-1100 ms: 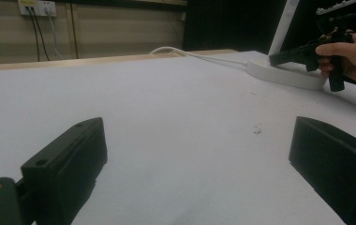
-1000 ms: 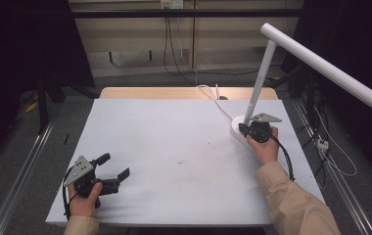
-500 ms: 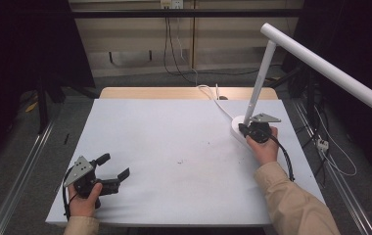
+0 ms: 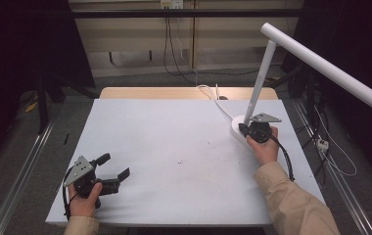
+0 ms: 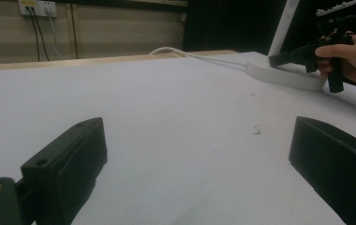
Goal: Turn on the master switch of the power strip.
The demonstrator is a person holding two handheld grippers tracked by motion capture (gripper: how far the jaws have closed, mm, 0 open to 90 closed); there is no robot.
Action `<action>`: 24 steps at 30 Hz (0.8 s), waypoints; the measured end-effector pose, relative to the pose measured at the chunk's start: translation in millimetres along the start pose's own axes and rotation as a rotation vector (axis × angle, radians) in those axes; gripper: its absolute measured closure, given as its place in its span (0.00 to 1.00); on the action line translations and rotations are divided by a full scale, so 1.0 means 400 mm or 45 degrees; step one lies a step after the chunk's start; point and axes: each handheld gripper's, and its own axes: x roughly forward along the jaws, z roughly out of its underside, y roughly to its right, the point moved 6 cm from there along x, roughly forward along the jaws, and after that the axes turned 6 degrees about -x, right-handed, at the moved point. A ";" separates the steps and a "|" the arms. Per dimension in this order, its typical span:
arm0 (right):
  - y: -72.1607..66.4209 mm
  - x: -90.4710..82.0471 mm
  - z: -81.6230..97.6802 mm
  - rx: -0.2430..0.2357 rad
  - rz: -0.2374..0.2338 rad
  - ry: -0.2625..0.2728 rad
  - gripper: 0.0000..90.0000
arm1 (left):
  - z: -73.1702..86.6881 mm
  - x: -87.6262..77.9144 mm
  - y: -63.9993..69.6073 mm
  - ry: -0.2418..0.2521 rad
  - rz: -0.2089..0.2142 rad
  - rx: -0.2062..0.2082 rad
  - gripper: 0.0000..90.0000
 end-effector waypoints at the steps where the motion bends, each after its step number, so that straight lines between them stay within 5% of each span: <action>1: 0.003 -0.001 -0.002 -0.002 0.005 0.008 1.00 | 0.000 0.001 -0.002 -0.004 0.003 0.006 0.05; 19: -0.013 -0.018 -0.022 0.016 -0.031 0.050 1.00 | -0.002 0.012 -0.003 -0.003 0.007 0.001 0.05; 22: -0.017 -0.022 -0.026 0.032 -0.041 0.056 0.88 | -0.001 0.011 -0.003 -0.006 0.005 0.004 0.05; 24: -0.019 -0.023 -0.026 0.039 -0.048 0.058 0.88 | -0.001 0.009 -0.003 -0.005 0.004 0.004 0.05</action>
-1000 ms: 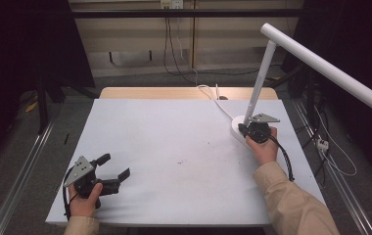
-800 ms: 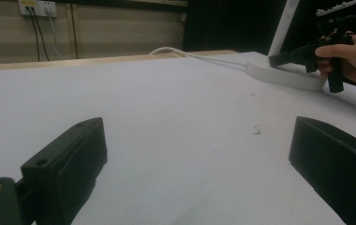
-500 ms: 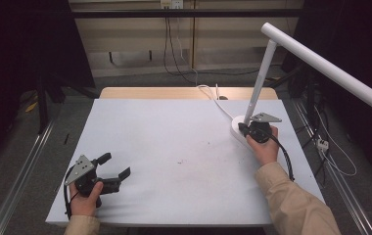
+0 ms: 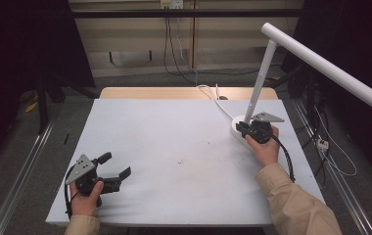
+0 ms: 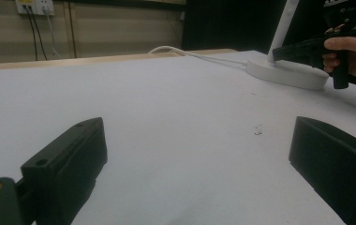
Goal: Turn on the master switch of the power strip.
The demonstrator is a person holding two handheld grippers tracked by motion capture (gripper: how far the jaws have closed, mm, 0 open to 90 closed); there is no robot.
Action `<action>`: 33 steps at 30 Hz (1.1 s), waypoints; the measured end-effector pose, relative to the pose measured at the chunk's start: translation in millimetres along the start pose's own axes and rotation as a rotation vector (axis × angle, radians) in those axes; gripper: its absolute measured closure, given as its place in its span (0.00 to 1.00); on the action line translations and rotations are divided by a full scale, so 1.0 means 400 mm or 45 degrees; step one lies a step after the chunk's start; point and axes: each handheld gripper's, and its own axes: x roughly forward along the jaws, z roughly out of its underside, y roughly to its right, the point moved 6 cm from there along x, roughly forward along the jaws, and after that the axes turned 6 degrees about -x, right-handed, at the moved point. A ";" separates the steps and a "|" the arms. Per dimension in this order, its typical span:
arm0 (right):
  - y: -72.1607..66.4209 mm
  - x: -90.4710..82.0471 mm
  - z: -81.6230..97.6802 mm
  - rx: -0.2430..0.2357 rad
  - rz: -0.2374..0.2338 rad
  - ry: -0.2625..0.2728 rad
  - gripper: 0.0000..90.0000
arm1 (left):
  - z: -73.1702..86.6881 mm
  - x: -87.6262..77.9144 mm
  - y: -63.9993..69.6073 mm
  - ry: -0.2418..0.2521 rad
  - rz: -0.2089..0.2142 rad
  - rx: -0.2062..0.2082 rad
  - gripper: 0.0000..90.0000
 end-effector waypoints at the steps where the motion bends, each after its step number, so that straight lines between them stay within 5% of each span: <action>1: -0.002 0.000 0.000 0.005 -0.006 0.002 0.87 | 0.000 -0.001 0.000 0.002 -0.002 -0.001 0.05; 16: -0.016 -0.024 0.002 0.095 -0.050 0.010 0.57 | -0.002 -0.003 0.001 0.004 -0.002 -0.003 0.05; 33: -0.062 -0.068 0.015 0.073 -0.116 0.013 0.32 | 0.000 0.001 0.002 -0.002 0.004 0.000 0.05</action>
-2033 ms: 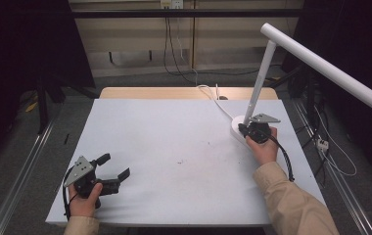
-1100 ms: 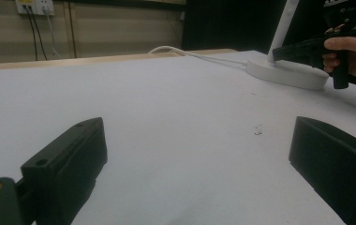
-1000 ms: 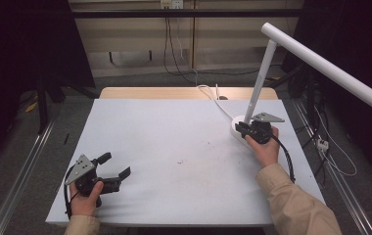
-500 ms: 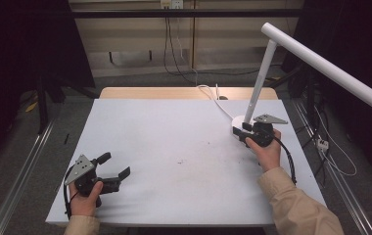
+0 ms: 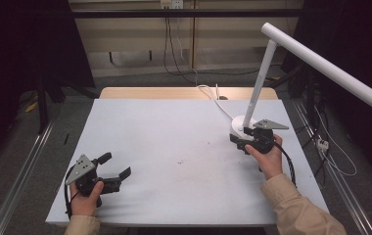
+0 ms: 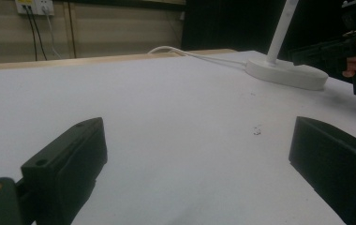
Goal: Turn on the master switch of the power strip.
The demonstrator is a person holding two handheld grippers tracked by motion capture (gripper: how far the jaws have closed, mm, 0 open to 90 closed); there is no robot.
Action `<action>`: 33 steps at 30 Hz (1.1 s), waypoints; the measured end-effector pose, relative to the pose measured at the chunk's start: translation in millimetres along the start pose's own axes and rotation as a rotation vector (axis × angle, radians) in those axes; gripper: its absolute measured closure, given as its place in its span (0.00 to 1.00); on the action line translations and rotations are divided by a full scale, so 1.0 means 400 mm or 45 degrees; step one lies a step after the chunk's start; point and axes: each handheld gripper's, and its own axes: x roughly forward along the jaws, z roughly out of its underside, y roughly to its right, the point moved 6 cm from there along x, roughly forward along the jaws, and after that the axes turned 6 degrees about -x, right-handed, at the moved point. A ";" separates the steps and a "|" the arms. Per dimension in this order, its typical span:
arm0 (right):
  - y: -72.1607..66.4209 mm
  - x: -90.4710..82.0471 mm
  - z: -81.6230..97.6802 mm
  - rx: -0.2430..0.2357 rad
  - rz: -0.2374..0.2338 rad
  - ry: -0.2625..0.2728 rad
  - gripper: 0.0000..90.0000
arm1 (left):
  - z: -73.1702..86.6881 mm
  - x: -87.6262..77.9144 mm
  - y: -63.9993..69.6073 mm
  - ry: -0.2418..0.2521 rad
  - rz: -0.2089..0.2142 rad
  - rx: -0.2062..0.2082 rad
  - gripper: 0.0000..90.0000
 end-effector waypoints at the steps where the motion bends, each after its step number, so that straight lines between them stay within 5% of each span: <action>1: -0.002 -0.003 0.002 0.003 -0.003 -0.003 0.31 | 0.000 0.000 0.000 0.001 -0.001 0.001 0.05; 33: -0.062 -0.083 0.049 -0.071 -0.108 0.020 0.20 | 0.001 0.003 0.003 -0.005 0.000 0.005 0.05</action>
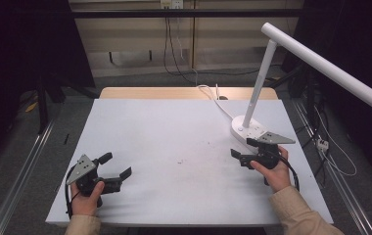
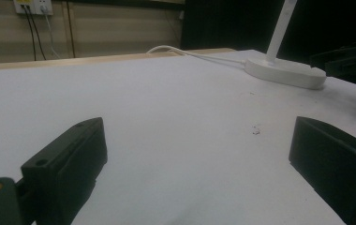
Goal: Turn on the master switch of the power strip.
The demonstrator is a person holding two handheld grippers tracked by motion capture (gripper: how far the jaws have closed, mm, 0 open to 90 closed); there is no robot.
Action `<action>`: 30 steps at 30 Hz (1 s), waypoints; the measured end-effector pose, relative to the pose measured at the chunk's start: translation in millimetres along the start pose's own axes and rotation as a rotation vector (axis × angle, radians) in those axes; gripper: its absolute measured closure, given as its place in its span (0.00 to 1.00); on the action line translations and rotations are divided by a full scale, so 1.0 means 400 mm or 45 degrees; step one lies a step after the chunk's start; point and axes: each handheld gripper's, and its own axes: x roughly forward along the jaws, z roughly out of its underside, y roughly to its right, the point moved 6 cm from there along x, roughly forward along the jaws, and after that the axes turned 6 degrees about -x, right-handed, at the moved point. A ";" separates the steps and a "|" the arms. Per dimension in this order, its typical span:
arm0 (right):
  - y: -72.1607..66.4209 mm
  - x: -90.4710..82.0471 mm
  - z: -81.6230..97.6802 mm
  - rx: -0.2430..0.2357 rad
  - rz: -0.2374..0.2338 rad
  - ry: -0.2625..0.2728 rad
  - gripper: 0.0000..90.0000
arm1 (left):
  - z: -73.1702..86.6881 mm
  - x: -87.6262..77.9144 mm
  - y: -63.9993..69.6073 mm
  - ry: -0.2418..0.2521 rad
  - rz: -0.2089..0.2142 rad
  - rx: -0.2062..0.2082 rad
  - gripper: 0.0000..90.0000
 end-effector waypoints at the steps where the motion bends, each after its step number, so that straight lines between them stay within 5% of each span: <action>1: -0.002 -0.002 0.001 -0.002 -0.002 0.001 0.20 | 0.000 0.000 0.000 0.000 -0.001 -0.003 0.05; 30: -0.040 -0.053 0.041 -0.029 -0.039 0.019 0.17 | 0.000 0.002 0.004 -0.004 0.005 0.003 0.05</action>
